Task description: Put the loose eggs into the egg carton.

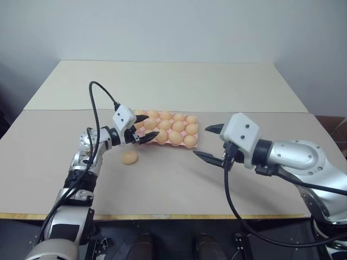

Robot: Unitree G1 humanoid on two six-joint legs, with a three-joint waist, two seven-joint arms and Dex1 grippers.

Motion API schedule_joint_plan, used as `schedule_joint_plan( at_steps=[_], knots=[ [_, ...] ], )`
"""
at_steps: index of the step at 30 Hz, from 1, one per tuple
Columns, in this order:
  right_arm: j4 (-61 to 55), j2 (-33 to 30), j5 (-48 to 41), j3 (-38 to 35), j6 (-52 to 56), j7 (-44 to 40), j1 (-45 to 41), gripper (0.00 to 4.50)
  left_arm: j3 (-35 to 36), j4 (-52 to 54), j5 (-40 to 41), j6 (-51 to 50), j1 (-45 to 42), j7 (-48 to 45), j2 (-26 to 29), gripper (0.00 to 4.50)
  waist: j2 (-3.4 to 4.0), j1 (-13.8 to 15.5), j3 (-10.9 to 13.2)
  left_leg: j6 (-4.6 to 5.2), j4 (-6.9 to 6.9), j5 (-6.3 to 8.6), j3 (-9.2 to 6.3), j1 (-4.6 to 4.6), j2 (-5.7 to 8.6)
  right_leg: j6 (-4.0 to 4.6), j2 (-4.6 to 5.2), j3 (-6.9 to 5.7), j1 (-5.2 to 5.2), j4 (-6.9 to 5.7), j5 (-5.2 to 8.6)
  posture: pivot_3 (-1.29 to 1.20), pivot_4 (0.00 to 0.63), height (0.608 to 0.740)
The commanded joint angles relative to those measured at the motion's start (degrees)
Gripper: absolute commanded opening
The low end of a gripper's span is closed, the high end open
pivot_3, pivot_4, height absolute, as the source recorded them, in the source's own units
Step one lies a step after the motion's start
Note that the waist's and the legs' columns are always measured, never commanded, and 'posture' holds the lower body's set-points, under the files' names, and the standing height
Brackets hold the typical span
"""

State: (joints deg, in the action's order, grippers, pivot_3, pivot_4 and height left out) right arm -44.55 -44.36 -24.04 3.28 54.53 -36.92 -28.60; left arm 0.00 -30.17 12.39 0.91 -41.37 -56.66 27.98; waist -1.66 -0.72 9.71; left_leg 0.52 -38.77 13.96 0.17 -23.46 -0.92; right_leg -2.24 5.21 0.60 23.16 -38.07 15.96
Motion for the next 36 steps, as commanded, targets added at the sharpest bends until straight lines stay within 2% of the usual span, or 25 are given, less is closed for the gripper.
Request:
schedule_joint_plan(
  at_steps=[1, 8, 15, 21, 23, 30, 36],
  knots=[
    [-1.9, -0.7, -0.7, -1.9, -0.1, 0.5, -0.7, 4.04, 3.4, 6.7, 3.2, -1.2, 0.2, -2.6, 4.2, 3.98, 0.0, -0.1, 0.0, 0.0, 0.0, 0.0, 0.0, -0.01, 0.0, 0.0, 0.0, 0.0, 0.01, 0.01, 0.0, 0.0, 0.15, 0.74],
    [-1.3, -1.3, -2.2, -2.8, -0.8, -1.2, -0.9, 4.04, 9.7, 21.5, 7.8, -7.4, 12.4, -8.0, 17.4, 3.98, 0.01, -0.5, 0.0, 0.0, 0.05, 0.0, 0.02, 0.06, -0.07, 0.0, -0.02, 0.06, 0.01, 0.02, 0.0, 0.0, 0.15, 0.74],
    [-0.3, -5.7, -6.0, -5.7, -3.6, -8.3, 0.9, 4.04, 22.3, 32.9, 13.0, -12.6, 32.1, -12.9, 27.8, 3.98, 0.04, 0.0, 0.0, 0.0, 0.06, 0.01, 0.03, 0.09, -0.16, 0.0, 0.04, 0.0, -0.05, 0.07, 0.0, 0.0, 0.15, 0.74],
    [1.6, -8.8, -7.4, -7.6, -7.0, -12.8, 2.9, 4.04, 31.5, 39.3, 15.0, -13.8, 46.0, -14.9, 28.7, 3.98, 0.03, 0.0, 0.0, 0.02, 0.1, 0.02, 0.05, 0.17, -0.18, -0.01, 0.09, 0.0, -0.12, 0.09, 0.01, 0.0, 0.15, 0.74],
    [2.5, -9.3, -7.5, -7.6, -7.5, -13.4, 3.0, 4.04, 32.5, 40.3, 14.7, -13.4, 48.4, -15.0, 28.8, 3.98, 0.04, 0.1, 0.0, 0.02, 0.1, 0.02, 0.06, 0.18, -0.21, 0.0, 0.06, 0.01, -0.12, 0.09, 0.01, 0.0, 0.15, 0.74],
    [3.9, -10.3, -6.6, -7.0, -9.8, -14.9, 3.6, 4.04, 32.4, 43.0, 14.8, -13.8, 49.4, -12.8, 28.1, 3.98, 0.03, 0.1, 0.0, 0.02, 0.1, 0.02, 0.07, 0.17, -0.17, 0.0, 0.07, 0.02, -0.12, 0.11, 0.01, 0.0, 0.15, 0.74],
    [3.7, -10.1, -6.3, -7.0, -10.2, -13.9, 4.1, 4.04, 28.4, 43.9, 15.8, -16.3, 46.7, -11.1, 28.1, 3.98, 0.03, 0.1, 0.0, 0.03, 0.13, 0.03, 0.07, 0.19, -0.17, 0.0, 0.05, 0.03, -0.11, 0.08, 0.01, 0.0, 0.15, 0.74]
  ],
)
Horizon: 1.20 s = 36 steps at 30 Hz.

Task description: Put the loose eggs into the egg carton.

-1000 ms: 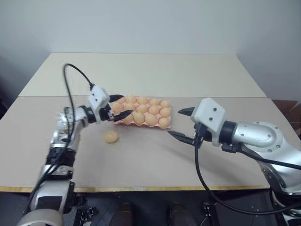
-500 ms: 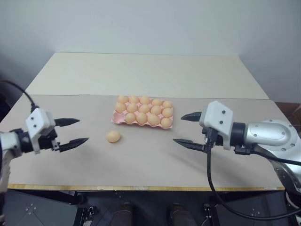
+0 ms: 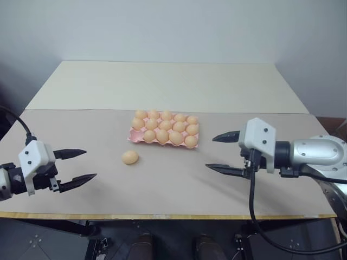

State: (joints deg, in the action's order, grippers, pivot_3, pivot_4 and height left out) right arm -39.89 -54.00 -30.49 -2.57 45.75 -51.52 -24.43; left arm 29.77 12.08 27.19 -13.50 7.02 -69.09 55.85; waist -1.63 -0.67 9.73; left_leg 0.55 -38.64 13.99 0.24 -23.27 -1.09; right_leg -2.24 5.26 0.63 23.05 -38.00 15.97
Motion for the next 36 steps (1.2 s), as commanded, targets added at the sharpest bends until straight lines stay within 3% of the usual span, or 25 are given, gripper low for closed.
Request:
schedule_joint_plan(
  at_steps=[1, 3, 8, 16, 25, 31, 34, 36],
  knots=[
    [-1.2, -0.4, 0.3, -1.3, -1.3, 1.0, 0.2, 4.04, -2.9, 2.1, 0.6, -3.8, -2.6, 2.6, 0.6, 3.98, 0.0, 0.1, 0.0, 0.0, 0.0, 0.0, 0.0, 0.01, 0.01, 0.0, 0.0, 0.0, -0.02, 0.0, 0.0, 0.0, 0.15, 0.74],
    [-1.5, -0.4, 0.3, -1.5, -1.1, 1.6, 0.6, 4.04, -5.3, 2.8, -0.1, -6.0, -4.2, 4.4, 0.7, 4.48, 0.0, 0.1, 0.0, 0.0, -0.02, 0.0, -0.01, 0.01, 0.02, 0.0, 0.01, -0.01, -0.04, 0.0, 0.0, 0.0, 0.15, 0.74],
    [-2.5, -0.6, -0.5, -2.0, -0.4, 2.8, 1.4, 4.04, -12.7, 2.8, -5.3, -5.4, -9.5, 12.0, -3.2, 4.48, 0.0, 0.1, 0.0, 0.0, 0.0, 0.0, -0.01, -0.01, 0.09, 0.0, 0.01, 0.0, -0.01, 0.0, 0.0, 0.0, 0.15, 0.74],
    [-3.3, -0.7, -0.6, -2.1, 0.2, 4.7, 1.0, 4.04, -24.7, -1.4, -10.9, -5.1, -16.8, 15.9, -9.3, 4.48, 0.01, 0.1, 0.0, 0.0, -0.02, 0.0, -0.01, 0.0, 0.09, 0.0, -0.02, 0.02, -0.02, -0.02, 0.0, 0.0, 0.15, 0.74],
    [-4.5, -0.6, -1.1, -2.6, 1.0, 6.2, 1.8, 4.04, -31.2, -13.4, -17.4, -2.9, -24.5, 20.4, -16.2, 4.48, 0.0, 0.1, 0.0, 0.01, -0.05, 0.0, -0.02, -0.06, 0.12, -0.01, -0.02, 0.01, 0.01, -0.02, 0.0, 0.0, 0.15, 0.74],
    [-4.8, -0.4, -0.7, -2.7, 1.6, 8.1, 1.9, 4.04, -32.3, -15.2, -17.7, -2.7, -25.5, 19.8, -18.9, 4.48, 0.0, 0.1, 0.0, 0.01, -0.1, 0.0, -0.03, -0.07, 0.12, -0.01, -0.02, 0.01, 0.01, -0.05, 0.0, 0.0, 0.15, 0.74],
    [-4.9, -0.6, -0.4, -2.5, 1.7, 8.8, 2.1, 4.04, -32.5, -15.7, -17.9, -1.9, -25.9, 19.8, -19.5, 3.88, 0.0, 0.1, 0.0, 0.01, -0.09, 0.0, -0.03, -0.05, 0.13, -0.01, -0.01, 0.01, 0.0, -0.05, 0.0, 0.0, 0.15, 0.74],
    [-5.1, -0.7, -0.5, -2.4, 1.7, 9.1, 2.2, 4.04, -32.6, -15.4, -18.3, -2.5, -26.1, 20.2, -19.6, 3.23, 0.0, 0.1, 0.0, 0.01, -0.09, 0.0, -0.03, -0.05, 0.12, -0.01, -0.01, 0.01, -0.01, -0.05, 0.0, 0.0, 0.15, 0.74]
  ],
)
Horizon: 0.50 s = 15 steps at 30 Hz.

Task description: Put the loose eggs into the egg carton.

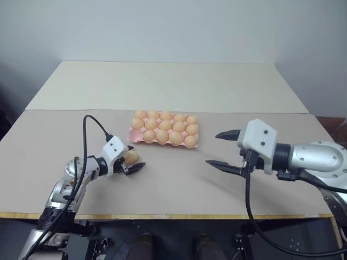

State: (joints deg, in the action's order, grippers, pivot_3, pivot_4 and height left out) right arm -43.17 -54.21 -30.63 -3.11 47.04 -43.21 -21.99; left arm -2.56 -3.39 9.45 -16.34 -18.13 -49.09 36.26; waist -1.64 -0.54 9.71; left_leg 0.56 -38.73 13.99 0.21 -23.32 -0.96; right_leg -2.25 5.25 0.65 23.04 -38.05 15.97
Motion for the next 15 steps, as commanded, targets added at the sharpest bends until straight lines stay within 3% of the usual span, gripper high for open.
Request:
schedule_joint_plan(
  at_steps=[1, 5, 11, 15],
  knots=[
    [-1.9, -0.5, -0.4, -1.9, 0.5, 0.9, -0.1, 4.04, -0.5, 0.2, -1.2, 0.4, -0.9, 0.5, 0.2, 2.9, 0.0, 0.0, 0.0, 0.0, 0.0, 0.0, 0.0, 0.0, 0.0, 0.0, 0.0, 0.0, 0.0, 0.0, 0.0, 0.0, 0.15, 0.74],
    [-1.8, -0.6, -0.3, -1.8, 0.5, 1.0, 0.0, 4.04, -0.8, 0.8, -2.4, 1.1, -0.4, 0.6, 0.9, 1.81, 0.0, 0.0, 0.0, 0.0, 0.0, 0.0, 0.0, 0.0, 0.0, 0.0, 0.0, 0.0, 0.0, 0.0, 0.0, 0.0, 0.15, 0.74],
    [-1.4, -0.6, 0.3, -1.2, 0.2, 1.0, -0.3, 4.04, 1.2, 2.4, -1.5, 3.0, 0.8, -0.3, 2.0, 1.77, 0.0, -0.1, 0.0, 0.0, 0.0, 0.0, 0.0, 0.01, -0.01, 0.0, -0.01, 0.01, 0.0, 0.0, 0.0, 0.0, 0.15, 0.74],
    [-1.2, -0.5, 0.3, -1.0, 0.1, 1.0, -0.4, 4.04, 7.1, 5.8, 7.4, 4.8, 0.7, -4.4, 1.2, 1.77, 0.0, -0.1, 0.0, 0.0, 0.0, 0.0, 0.0, -0.03, -0.03, 0.0, -0.02, 0.0, 0.03, 0.0, 0.0, 0.0, 0.15, 0.74]
  ],
)
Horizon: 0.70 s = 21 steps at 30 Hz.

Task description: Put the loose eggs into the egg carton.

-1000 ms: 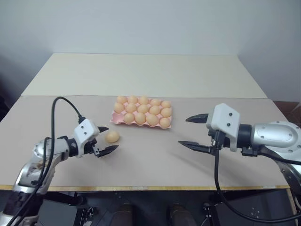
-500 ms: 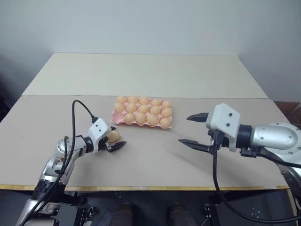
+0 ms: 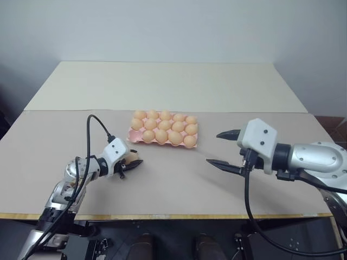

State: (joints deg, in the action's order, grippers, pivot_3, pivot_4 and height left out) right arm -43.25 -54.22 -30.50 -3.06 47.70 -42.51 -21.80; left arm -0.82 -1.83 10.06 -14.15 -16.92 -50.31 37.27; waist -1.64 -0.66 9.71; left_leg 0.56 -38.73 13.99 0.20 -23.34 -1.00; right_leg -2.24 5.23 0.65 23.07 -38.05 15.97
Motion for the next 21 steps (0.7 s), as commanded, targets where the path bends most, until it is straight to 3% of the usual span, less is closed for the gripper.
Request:
schedule_joint_plan(
  at_steps=[1, 5, 11, 20, 21],
  knots=[
    [-1.1, -0.5, 0.2, -1.0, -0.7, 0.3, -0.7, 4.04, 6.9, 4.8, 8.9, 2.0, -1.3, -3.6, 0.0, 1.77, 0.0, 0.0, 0.0, 0.0, 0.0, 0.0, 0.0, -0.01, 0.0, 0.0, 0.01, 0.0, 0.0, 0.0, 0.0, 0.0, 0.15, 0.74],
    [-1.0, -0.4, 0.4, -0.8, -0.9, 0.3, -0.9, 4.04, 8.2, 2.7, 9.0, 3.3, -5.3, -0.8, -1.5, 1.77, 0.0, 0.5, 0.0, 0.0, -0.04, 0.0, -0.01, 0.01, 0.03, 0.0, 0.04, -0.03, -0.05, 0.01, 0.0, 0.0, 0.15, 0.74],
    [-1.3, -0.2, 0.5, -0.5, -0.8, 0.8, -1.2, 4.04, 5.6, -9.8, 1.3, 10.0, -14.3, 7.3, -6.0, 1.77, -0.02, 1.0, 0.0, 0.0, -0.09, 0.0, -0.01, 0.03, 0.1, -0.06, 0.03, -0.03, -0.11, 0.05, -0.04, 0.0, 0.15, 0.74],
    [-2.7, -0.8, 0.4, -2.0, 0.0, 1.7, 0.1, 4.04, 3.6, -24.4, -3.0, 17.2, -22.1, 10.7, -10.1, 1.77, -0.02, 1.1, 0.0, 0.01, -0.1, 0.0, 0.0, -0.1, 0.11, -0.07, 0.02, -0.02, 0.01, 0.04, -0.04, 0.0, 0.15, 0.74],
    [-2.9, -0.8, 0.3, -2.0, 0.1, 1.9, 0.2, 4.04, 3.7, -25.0, -3.2, 17.7, -22.5, 10.9, -10.3, 2.11, -0.02, 1.1, 0.0, 0.01, -0.1, 0.0, 0.0, -0.1, 0.11, -0.07, 0.02, -0.02, 0.0, 0.04, -0.04, 0.0, 0.15, 0.74]
  ],
)
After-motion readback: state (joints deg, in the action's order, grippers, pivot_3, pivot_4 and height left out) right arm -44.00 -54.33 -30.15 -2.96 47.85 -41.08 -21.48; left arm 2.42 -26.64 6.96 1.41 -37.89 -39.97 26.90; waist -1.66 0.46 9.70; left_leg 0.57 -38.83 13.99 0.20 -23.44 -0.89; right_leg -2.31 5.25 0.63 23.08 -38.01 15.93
